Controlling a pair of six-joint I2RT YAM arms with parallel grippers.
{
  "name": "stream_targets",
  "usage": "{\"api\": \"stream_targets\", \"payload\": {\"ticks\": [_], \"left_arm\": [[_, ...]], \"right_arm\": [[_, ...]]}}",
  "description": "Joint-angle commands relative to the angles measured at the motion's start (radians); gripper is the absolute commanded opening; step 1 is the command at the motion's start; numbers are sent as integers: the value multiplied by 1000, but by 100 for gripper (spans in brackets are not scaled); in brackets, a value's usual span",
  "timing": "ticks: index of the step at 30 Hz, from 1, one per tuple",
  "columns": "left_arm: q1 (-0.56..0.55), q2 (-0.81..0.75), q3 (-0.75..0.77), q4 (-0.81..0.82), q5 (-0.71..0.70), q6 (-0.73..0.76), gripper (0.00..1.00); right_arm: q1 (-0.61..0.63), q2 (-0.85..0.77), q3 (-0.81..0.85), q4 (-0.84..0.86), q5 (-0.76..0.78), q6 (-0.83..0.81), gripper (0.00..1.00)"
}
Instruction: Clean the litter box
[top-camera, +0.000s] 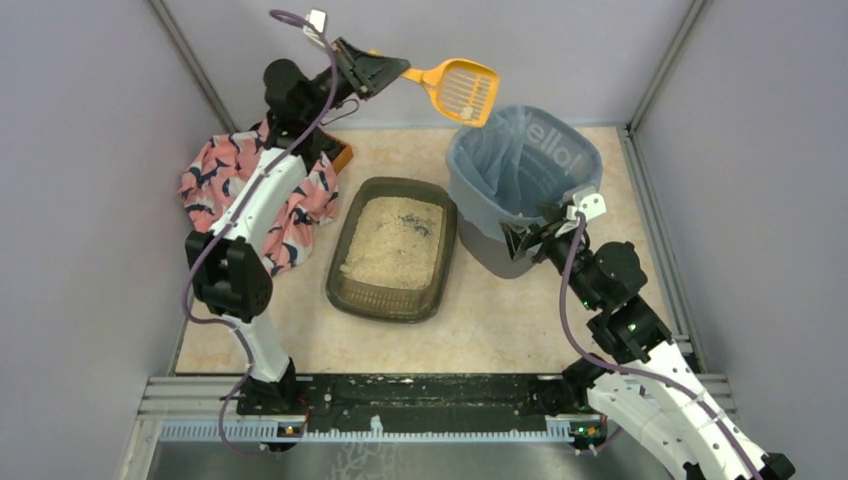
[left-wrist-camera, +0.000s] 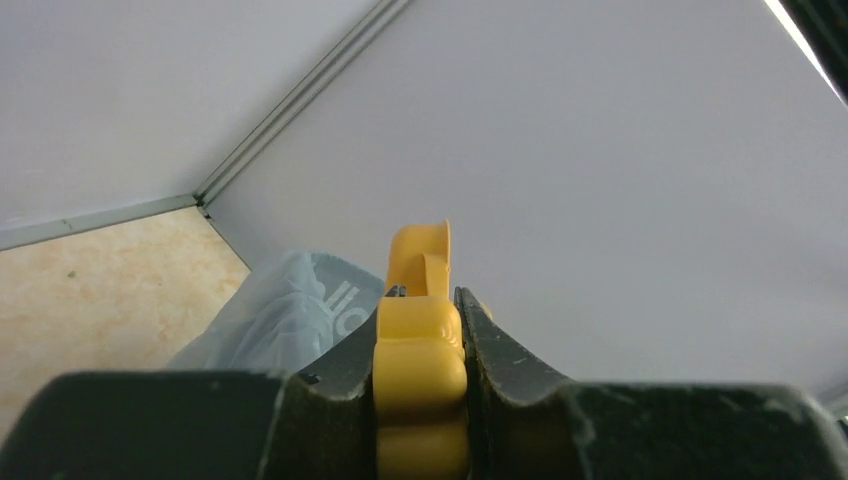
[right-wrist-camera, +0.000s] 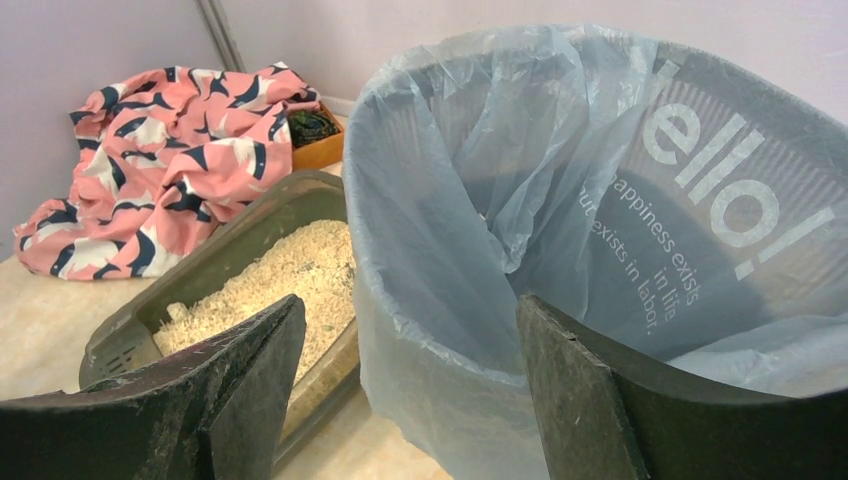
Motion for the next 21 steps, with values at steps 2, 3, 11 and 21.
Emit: {"api": "stream_targets", "payload": {"ticks": [2,3,11,21], "left_arm": [[-108,96,119,-44,53,289,0],[-127,102,116,-32,91,382,0],[-218,11,-129,86,213,958,0],[-279,-48,-118,136,245,1031,0]], "right_arm": [[0,-43,33,-53,21,12,78],[0,-51,31,-57,24,13,78],[0,-62,20,-65,34,13,78],[0,-43,10,-53,30,12,78]]}}
